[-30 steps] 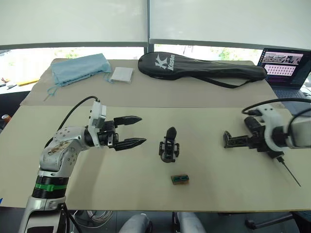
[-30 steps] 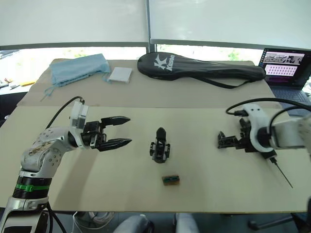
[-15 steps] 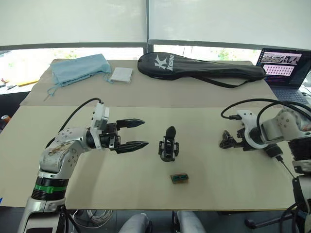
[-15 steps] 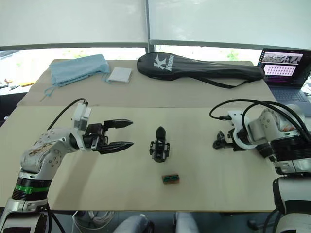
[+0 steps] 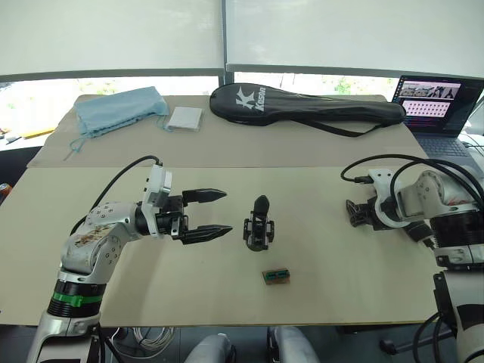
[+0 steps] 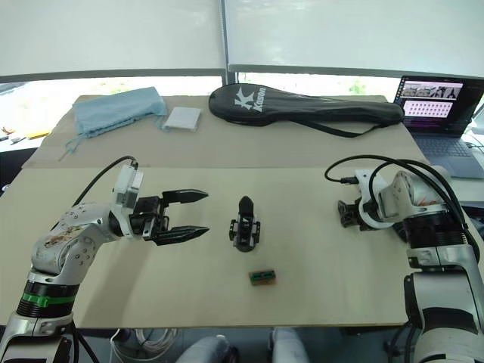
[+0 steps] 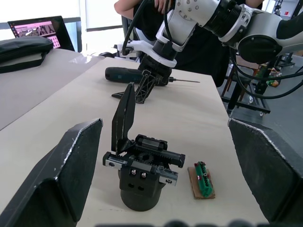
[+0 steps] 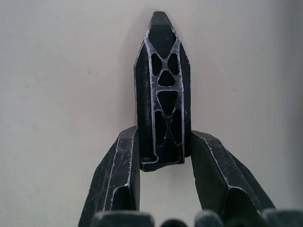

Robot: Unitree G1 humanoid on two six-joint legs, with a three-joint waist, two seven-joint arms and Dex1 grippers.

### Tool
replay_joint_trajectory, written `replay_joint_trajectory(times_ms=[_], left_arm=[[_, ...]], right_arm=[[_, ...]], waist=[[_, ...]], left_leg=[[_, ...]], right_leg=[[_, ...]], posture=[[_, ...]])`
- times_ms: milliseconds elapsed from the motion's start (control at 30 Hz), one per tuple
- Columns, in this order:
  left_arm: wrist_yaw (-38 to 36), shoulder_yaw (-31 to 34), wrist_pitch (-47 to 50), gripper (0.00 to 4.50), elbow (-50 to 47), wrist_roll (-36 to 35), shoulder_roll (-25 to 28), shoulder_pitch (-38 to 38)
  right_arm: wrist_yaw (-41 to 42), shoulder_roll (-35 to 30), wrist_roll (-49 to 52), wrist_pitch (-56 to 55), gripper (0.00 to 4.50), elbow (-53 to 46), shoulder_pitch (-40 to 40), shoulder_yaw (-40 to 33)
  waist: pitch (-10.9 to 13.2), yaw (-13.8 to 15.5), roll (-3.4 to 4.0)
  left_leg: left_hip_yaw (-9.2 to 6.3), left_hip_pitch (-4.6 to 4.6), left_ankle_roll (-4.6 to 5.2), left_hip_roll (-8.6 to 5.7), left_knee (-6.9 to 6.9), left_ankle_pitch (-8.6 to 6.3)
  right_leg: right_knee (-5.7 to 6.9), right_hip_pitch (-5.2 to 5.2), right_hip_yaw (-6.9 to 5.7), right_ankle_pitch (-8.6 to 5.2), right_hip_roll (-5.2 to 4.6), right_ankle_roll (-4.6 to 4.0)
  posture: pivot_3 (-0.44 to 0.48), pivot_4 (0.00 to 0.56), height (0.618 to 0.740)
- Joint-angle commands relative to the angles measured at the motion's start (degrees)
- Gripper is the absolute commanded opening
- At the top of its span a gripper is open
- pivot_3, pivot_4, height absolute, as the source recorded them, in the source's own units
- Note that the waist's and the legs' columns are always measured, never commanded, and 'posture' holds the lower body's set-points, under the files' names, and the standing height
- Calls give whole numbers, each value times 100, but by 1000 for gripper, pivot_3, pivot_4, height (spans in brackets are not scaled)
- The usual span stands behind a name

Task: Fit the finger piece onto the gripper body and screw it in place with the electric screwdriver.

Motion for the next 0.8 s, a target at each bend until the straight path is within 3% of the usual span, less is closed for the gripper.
replay_joint_trajectory(times_ms=[33, 133, 200, 400, 600, 667, 800], left_arm=[[18, 68, -10, 4500, -180, -44, 73, -6], [9, 61, -28, 4500, -149, -30, 74, -28], [29, 67, -25, 4500, -127, -41, 49, -62], [570, 412, 437, 4500, -186, -581, -179, -171], [2162, 959, 1721, 4500, -3, -1649, -675, -648], [2444, 1046, 1904, 4500, 18, -1890, -862, -792], [3488, 1010, 2039, 4500, 289, -2111, -1747, -1366]], right_arm=[[297, -13, -119, -134, 1540, -144, 83, 137], [489, -49, -215, -156, 1540, -204, 108, 238], [626, -95, -299, -306, 1202, -279, 161, 322], [1410, -574, -444, -2079, 1153, -1611, 744, -68], [1808, -976, -520, -3711, 1153, -3824, 1495, -874], [1813, -893, -505, -3898, 1153, -4342, 1619, -956], [1594, -361, -667, -4506, 1153, -5501, 1486, -637]], waist=[[0, -7, 0], [0, -19, 0], [0, -21, 0], [4, -21, 6], [8, 40, 13], [6, 47, 11], [6, 64, 7]], left_leg=[[0, 0, 0, 0, 0, 0], [1, 1, 0, 0, 0, 0], [1, 1, 0, 0, -1, 0], [2, 1, -1, -3, 0, 0], [1, -13, -7, -2, 0, 4], [1, -10, -9, 0, 1, 4], [1, 1, -11, -5, 5, 5]], right_leg=[[0, 0, 0, 0, 0, 0], [1, 0, 0, 0, 0, -1], [1, -1, 0, 0, 1, -1], [4, -4, 1, 0, 0, 0], [11, -24, -4, 0, 2, 0], [11, -19, -7, 0, 3, 0], [8, -7, -6, 0, 0, 0]], posture=[[0, 150, 740], [0, 150, 740], [0, 150, 740], [0, 150, 740], [0, 150, 740], [0, 150, 740], [0, 150, 740]])
